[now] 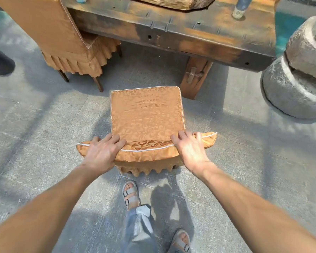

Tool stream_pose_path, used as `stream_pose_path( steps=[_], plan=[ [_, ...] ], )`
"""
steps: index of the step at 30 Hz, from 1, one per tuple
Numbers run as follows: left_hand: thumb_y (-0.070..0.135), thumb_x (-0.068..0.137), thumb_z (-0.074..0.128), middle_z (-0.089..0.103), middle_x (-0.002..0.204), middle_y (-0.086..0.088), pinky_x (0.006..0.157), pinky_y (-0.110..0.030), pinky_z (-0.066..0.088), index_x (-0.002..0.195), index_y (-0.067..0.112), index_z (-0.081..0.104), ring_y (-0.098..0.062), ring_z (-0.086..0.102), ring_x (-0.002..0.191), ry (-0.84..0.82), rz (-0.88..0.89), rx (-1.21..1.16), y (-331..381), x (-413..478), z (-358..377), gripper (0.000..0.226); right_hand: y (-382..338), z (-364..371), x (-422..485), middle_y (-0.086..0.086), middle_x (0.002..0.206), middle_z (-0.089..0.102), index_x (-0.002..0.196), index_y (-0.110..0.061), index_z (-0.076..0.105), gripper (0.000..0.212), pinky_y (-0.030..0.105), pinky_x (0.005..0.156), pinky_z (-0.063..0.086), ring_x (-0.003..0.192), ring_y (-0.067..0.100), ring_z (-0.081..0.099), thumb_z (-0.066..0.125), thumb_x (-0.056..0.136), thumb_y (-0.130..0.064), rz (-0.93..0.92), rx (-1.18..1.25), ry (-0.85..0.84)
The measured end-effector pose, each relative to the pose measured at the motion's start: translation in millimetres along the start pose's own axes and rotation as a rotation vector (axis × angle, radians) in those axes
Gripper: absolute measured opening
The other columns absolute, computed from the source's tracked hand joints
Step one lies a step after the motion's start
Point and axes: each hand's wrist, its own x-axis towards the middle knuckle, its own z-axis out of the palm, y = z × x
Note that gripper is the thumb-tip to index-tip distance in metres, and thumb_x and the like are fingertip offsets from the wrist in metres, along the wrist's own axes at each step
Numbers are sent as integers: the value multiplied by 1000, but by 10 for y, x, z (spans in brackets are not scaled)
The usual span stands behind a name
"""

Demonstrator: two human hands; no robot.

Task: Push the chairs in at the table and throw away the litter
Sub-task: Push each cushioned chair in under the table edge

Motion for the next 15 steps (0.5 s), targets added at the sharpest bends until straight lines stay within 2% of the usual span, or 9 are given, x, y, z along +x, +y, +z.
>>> stream_pose_path(
  steps=[2, 4, 7, 10, 13, 15],
  plan=[
    [18, 60, 86, 62, 100, 2, 71, -45, 45, 114, 26, 55, -25, 59, 92, 7, 7, 14, -294, 234, -65, 63, -96, -74, 313, 9, 117, 59, 123, -21, 54, 61, 50, 92, 33, 117, 33, 53, 72, 70, 5, 32, 15, -37],
    [18, 58, 88, 62, 98, 1, 72, -46, 45, 113, 25, 56, -27, 60, 91, 14, -4, 10, -556, 480, -135, 63, -168, -139, 627, 9, 121, 59, 122, -22, 54, 69, 52, 95, 37, 118, 33, 54, 74, 64, 9, 61, -4, -42],
    [23, 57, 89, 61, 97, 0, 74, -46, 44, 110, 25, 57, -28, 60, 91, 6, -19, 21, -894, 851, -236, 63, -214, -206, 1075, 7, 115, 61, 117, -23, 55, 75, 50, 91, 39, 109, 31, 56, 78, 54, 10, 109, -29, -44],
    [30, 63, 87, 61, 99, -1, 73, -44, 41, 112, 25, 57, -29, 57, 94, 17, 2, 49, -1214, 1211, -323, 57, -216, -285, 1497, 4, 108, 59, 114, -23, 54, 71, 47, 87, 37, 106, 29, 55, 77, 55, 9, 127, -37, -29],
    [43, 67, 86, 59, 102, 0, 76, -44, 41, 114, 28, 55, -28, 55, 97, 28, 3, 44, -1529, 1610, -406, 59, -222, -368, 1923, 3, 106, 57, 112, -24, 53, 70, 49, 92, 37, 107, 29, 53, 78, 55, 7, 150, -41, -49],
    [40, 68, 87, 57, 101, 2, 78, -45, 41, 117, 31, 53, -26, 53, 97, 16, -25, 61, -1710, 1887, -470, 60, -220, -413, 2192, 3, 102, 56, 109, -23, 53, 67, 50, 95, 36, 105, 29, 53, 76, 56, 11, 168, -34, -34]
  ],
)
